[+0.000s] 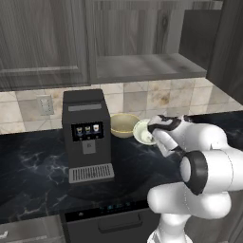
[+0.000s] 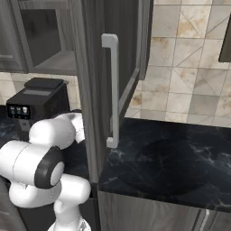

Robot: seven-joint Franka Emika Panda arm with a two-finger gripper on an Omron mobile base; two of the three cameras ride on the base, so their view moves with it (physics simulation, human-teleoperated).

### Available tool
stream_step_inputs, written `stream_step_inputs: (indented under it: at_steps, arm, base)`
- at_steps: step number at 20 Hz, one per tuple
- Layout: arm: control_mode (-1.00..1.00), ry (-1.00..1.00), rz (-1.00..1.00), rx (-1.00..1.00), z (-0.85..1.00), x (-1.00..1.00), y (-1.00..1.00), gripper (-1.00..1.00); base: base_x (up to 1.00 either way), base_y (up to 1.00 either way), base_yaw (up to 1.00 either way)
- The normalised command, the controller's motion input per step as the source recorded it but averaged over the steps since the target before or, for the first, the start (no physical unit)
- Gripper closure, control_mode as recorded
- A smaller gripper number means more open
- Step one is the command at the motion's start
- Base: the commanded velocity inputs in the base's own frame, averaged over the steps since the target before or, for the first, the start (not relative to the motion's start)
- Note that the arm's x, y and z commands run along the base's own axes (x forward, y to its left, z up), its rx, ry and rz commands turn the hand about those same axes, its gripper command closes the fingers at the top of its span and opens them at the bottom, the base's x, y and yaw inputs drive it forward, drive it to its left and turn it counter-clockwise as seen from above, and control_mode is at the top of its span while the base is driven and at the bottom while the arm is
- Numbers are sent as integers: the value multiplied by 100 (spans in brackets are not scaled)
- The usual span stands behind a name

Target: Pick up the bowls on the counter and stack them on top of one another in the open cabinet. Place the smaller bowl on top of the larger bowl.

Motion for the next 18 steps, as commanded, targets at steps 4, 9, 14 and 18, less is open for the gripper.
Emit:
stream_step_inputs:
  at_steps: [4, 9, 14, 18]
  arm:
    - [-100, -4, 0, -17, 60, 0, 25, 100]
    - [-100, 0, 0, -8, 50, 4, 16, 100]
    - [-100, 0, 4, 0, 19, 21, 0, 100]
    - [-100, 0, 9, 6, 0, 22, 0, 100]
  base:
    - [0, 0, 0]
    - [0, 0, 0]
    - [0, 0, 0]
    - [0, 0, 0]
